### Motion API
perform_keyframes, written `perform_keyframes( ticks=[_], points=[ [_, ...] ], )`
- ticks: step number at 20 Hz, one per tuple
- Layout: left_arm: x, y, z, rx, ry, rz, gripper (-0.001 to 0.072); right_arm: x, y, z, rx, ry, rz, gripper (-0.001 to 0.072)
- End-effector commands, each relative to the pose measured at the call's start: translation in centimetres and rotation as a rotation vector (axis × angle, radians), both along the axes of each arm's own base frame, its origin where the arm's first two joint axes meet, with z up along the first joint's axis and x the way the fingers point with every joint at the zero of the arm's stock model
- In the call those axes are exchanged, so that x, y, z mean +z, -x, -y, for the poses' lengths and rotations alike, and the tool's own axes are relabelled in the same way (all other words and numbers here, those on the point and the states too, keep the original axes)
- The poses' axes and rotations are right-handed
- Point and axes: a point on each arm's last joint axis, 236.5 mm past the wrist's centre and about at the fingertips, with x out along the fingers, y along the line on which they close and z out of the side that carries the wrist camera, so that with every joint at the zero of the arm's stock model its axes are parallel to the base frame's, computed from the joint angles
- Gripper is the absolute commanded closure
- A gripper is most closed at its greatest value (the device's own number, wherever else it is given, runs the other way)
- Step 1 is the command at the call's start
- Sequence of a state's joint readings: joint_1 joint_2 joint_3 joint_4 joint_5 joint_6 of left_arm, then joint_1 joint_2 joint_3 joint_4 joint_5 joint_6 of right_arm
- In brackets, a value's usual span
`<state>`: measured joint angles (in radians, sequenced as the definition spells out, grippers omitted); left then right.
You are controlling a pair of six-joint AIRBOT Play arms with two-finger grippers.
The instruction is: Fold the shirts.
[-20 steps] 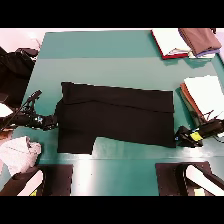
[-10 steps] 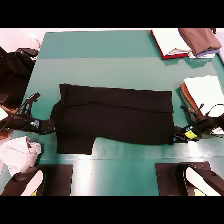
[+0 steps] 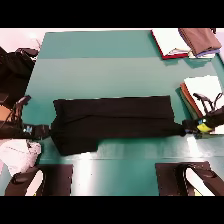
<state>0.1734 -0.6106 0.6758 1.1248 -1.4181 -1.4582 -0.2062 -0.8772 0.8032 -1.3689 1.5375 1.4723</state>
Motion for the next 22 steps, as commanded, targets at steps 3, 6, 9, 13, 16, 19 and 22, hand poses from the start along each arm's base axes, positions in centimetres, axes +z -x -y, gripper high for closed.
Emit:
perform_keyframes(
  ticks=[3,6,9,13,16,19,22],
  points=[
    [-0.2,-10.5,-1.8,0.017,-0.006,0.09,0.0686,-0.4,-9.1,0.1,0.049,0.023,0.051,0.0696],
    [-2.3,-15.0,-1.2,-0.007,0.06,0.067,0.0685,-1.2,-13.3,-1.2,0.094,0.019,0.056,0.0695],
    [-3.8,-18.1,-1.5,0.018,0.08,0.061,0.0684,-1.5,-16.4,-3.1,0.085,-0.062,0.063,0.0693],
    [-1.9,-20.1,-1.7,0.054,0.093,0.109,0.0215,0.4,-20.4,-3.9,0.025,-0.229,0.16,0.0362],
    [0.8,-20.6,-1.3,0.015,0.101,0.137,0.0218,1.4,-19.7,-1.9,0.003,-0.29,0.176,0.0298],
    [1.7,-20.2,-0.3,-0.017,0.136,0.125,0.0685,-1.0,-16.6,1.9,-0.115,-0.296,0.13,0.0076],
    [1.8,-20.0,2.7,-0.082,0.136,0.137,0.0685,-5.2,-13.2,3.9,-0.217,-0.338,0.022,0.0086]
  ],
)
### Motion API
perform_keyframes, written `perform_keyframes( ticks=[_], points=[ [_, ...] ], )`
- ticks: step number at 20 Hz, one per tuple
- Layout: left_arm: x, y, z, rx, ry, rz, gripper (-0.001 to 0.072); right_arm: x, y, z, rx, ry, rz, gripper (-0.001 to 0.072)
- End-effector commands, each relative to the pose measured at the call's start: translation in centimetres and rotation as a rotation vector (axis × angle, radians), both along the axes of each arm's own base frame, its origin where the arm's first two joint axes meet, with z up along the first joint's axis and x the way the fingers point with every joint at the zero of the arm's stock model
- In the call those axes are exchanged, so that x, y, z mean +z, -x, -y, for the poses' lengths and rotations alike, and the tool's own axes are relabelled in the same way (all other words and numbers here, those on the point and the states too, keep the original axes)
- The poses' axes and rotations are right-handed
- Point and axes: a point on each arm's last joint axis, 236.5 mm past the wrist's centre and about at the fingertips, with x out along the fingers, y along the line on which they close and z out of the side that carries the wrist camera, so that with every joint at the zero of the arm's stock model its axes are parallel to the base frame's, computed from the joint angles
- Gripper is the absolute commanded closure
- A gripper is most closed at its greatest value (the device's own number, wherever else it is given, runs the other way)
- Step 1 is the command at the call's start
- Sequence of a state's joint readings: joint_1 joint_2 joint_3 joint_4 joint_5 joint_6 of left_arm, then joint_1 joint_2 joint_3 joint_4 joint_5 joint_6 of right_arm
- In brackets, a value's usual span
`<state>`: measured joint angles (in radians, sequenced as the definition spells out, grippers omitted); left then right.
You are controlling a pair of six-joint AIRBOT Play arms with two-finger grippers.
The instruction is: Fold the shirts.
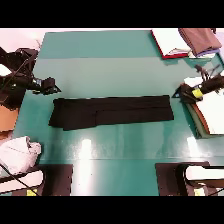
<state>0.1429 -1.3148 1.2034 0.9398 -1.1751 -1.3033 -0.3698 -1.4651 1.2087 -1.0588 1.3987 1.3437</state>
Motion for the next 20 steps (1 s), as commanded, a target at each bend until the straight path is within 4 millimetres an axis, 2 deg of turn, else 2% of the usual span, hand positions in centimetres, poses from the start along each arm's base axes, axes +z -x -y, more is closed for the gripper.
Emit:
perform_keyframes(
  ticks=[1,3,6,8,10,11,12,15,18,20],
  points=[
    [0.6,0.0,3.7,-0.076,0.007,0.028,0.0685,-4.0,3.5,1.2,-0.063,-0.082,-0.099,0.009],
    [1.0,-0.6,7.4,-0.113,0.0,0.084,0.0685,-5.5,3.6,-1.0,-0.052,-0.167,-0.114,0.014],
    [1.9,-0.7,12.5,-0.15,0.018,0.153,0.0685,-6.9,2.0,-4.2,-0.041,-0.215,-0.084,0.0163],
    [1.9,-0.4,15.2,-0.166,0.035,0.168,0.0686,-7.0,0.9,-5.8,0.016,-0.189,-0.051,0.038],
    [0.6,0.1,17.4,-0.199,0.039,0.147,0.0685,-5.2,-0.7,-6.7,0.064,-0.168,0.013,0.0612],
    [-0.6,0.4,18.6,-0.216,0.039,0.127,0.0685,-3.4,-1.4,-6.9,0.087,-0.163,0.052,0.0668],
    [-1.8,0.6,19.6,-0.23,0.035,0.11,0.0686,-1.4,-2.0,-7.1,0.109,-0.155,0.098,0.0695],
    [-6.2,1.0,22.4,-0.251,0.032,0.048,0.0685,6.3,-2.9,-8.3,0.181,-0.127,0.248,0.0695],
    [-9.8,1.9,24.9,-0.268,0.062,-0.033,0.0685,13.7,-2.7,-11.3,0.239,-0.109,0.375,0.0695],
    [-11.1,2.2,26.5,-0.296,0.056,-0.05,0.0686,17.7,-2.5,-13.9,0.286,-0.104,0.465,0.0695]
  ],
)
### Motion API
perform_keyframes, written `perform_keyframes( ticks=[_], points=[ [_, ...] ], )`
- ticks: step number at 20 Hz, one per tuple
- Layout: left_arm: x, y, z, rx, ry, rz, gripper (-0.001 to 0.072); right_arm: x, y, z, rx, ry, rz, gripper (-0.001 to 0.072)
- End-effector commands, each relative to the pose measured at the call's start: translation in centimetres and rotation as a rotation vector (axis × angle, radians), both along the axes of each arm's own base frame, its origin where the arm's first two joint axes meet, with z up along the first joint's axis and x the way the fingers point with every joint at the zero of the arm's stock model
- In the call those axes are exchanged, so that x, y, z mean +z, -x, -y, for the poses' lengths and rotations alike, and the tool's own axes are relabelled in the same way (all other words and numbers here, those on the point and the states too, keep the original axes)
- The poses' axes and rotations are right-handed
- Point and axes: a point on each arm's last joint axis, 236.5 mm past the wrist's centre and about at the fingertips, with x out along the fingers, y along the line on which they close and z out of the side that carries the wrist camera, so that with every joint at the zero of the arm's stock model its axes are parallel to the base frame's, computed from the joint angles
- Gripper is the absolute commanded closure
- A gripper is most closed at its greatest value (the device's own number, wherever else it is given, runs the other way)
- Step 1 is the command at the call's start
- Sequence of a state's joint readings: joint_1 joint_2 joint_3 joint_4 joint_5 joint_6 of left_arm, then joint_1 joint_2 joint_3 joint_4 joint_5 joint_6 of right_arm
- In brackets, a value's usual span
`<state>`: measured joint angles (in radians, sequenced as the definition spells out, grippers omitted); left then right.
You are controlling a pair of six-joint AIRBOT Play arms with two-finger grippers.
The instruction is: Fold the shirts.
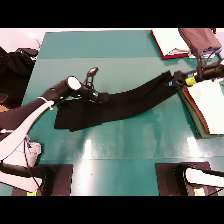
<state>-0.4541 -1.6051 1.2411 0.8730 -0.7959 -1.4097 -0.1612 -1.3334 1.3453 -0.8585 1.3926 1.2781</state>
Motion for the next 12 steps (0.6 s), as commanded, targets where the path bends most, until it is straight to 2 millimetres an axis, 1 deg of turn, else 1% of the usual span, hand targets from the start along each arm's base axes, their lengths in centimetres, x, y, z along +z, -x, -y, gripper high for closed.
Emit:
perform_keyframes(
  ticks=[1,4,6,8,10,11,12],
  points=[
    [-2.5,0.7,3.3,-0.036,0.008,-0.03,0.0686,7.8,0.9,-4.5,0.071,-0.006,0.149,0.0695],
    [-2.3,0.7,5.0,-0.056,0.014,-0.004,0.0686,11.7,1.7,-8.6,0.133,-0.031,0.225,0.0695],
    [-2.3,0.8,5.1,-0.058,0.017,-0.01,0.0685,13.7,2.0,-10.8,0.155,-0.054,0.272,0.0695],
    [-2.4,1.3,5.1,-0.071,0.013,-0.026,0.0686,15.1,2.2,-12.7,0.166,-0.079,0.306,0.0695],
    [-2.3,1.7,4.9,-0.082,0.011,-0.043,0.0686,15.9,2.5,-14.5,0.178,-0.103,0.331,0.0695],
    [-1.9,1.4,4.2,-0.075,0.015,-0.045,0.0685,16.2,2.6,-15.3,0.18,-0.115,0.337,0.0695],
    [-0.7,0.5,3.0,-0.054,0.022,-0.031,0.0686,16.2,2.9,-16.3,0.193,-0.125,0.339,0.0695]
  ],
)
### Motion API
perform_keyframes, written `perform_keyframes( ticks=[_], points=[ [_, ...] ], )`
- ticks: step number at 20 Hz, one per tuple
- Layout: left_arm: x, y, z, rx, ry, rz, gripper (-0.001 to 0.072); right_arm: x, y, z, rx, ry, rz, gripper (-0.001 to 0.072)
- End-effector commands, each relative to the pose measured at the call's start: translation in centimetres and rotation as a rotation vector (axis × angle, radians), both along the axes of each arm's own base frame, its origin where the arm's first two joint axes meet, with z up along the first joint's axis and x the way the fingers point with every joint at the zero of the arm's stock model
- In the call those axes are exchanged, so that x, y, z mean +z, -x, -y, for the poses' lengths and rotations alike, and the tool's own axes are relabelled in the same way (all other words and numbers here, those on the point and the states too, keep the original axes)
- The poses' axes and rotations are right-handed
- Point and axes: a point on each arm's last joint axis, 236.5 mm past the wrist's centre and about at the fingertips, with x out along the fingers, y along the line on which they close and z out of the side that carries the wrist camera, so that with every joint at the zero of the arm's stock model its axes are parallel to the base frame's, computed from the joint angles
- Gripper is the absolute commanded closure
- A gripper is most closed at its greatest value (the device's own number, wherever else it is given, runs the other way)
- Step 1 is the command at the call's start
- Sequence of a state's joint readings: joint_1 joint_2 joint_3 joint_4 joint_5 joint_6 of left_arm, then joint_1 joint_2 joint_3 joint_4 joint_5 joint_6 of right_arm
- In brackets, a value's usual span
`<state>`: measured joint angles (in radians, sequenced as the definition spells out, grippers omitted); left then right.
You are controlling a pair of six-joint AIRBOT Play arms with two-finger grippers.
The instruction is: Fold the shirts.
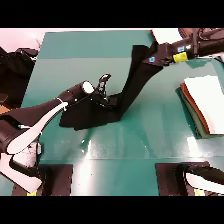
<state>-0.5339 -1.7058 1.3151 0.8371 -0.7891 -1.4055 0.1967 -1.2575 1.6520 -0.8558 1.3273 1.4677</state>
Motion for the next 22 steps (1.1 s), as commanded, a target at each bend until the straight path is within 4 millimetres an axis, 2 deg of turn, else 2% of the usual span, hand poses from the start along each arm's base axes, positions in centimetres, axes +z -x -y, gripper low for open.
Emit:
perform_keyframes(
  ticks=[1,2,3,5,6,8,10,11,12,13,15,17,19,22],
  points=[
    [2.7,-1.9,-3.0,0.043,0.011,0.027,0.0686,1.1,0.7,-3.7,0.036,-0.044,0.025,0.0695],
    [4.8,-3.3,-5.2,0.08,0.015,0.067,0.0685,0.7,1.0,-4.8,0.059,-0.046,0.018,0.0695],
    [7.5,-4.9,-8.3,0.128,0.012,0.124,0.0685,0.2,1.4,-6.7,0.092,-0.055,0.011,0.0695],
    [13.5,-7.0,-15.2,0.239,-0.002,0.25,0.0686,-0.3,2.0,-11.5,0.157,-0.123,0.007,0.0695],
    [16.5,-7.5,-18.8,0.299,-0.021,0.322,0.0685,-0.8,2.4,-14.6,0.196,-0.164,0.014,0.0695],
    [22.4,-7.2,-26.1,0.423,-0.086,0.473,0.0685,-3.2,3.1,-20.6,0.246,-0.218,0.013,0.0679],
    [26.6,-5.6,-31.4,0.522,-0.136,0.568,0.0685,-6.3,3.9,-26.4,0.296,-0.239,0.026,0.0456],
    [27.8,-4.7,-33.0,0.557,-0.149,0.59,0.0685,-7.5,4.3,-28.7,0.318,-0.242,0.029,0.0373],
    [28.6,-3.9,-34.2,0.579,-0.161,0.601,0.0685,-8.5,4.7,-30.6,0.347,-0.234,0.031,0.0366],
    [29.0,-3.2,-35.0,0.592,-0.172,0.598,0.0685,-9.0,4.9,-31.6,0.373,-0.229,0.027,0.0367],
    [28.6,-2.3,-35.0,0.581,-0.182,0.572,0.0685,-9.7,4.6,-30.9,0.413,-0.185,0.019,0.0389],
    [27.8,-1.9,-34.0,0.544,-0.18,0.538,0.0686,-11.3,3.5,-27.5,0.435,-0.061,0.022,0.0428],
    [27.7,-1.9,-31.8,0.491,-0.166,0.541,0.0685,-13.8,1.6,-22.3,0.388,0.086,-0.015,0.0428],
    [28.0,-1.5,-27.4,0.39,-0.132,0.564,0.0686,-18.0,-0.8,-12.3,0.215,0.271,-0.119,0.0429]
  ],
)
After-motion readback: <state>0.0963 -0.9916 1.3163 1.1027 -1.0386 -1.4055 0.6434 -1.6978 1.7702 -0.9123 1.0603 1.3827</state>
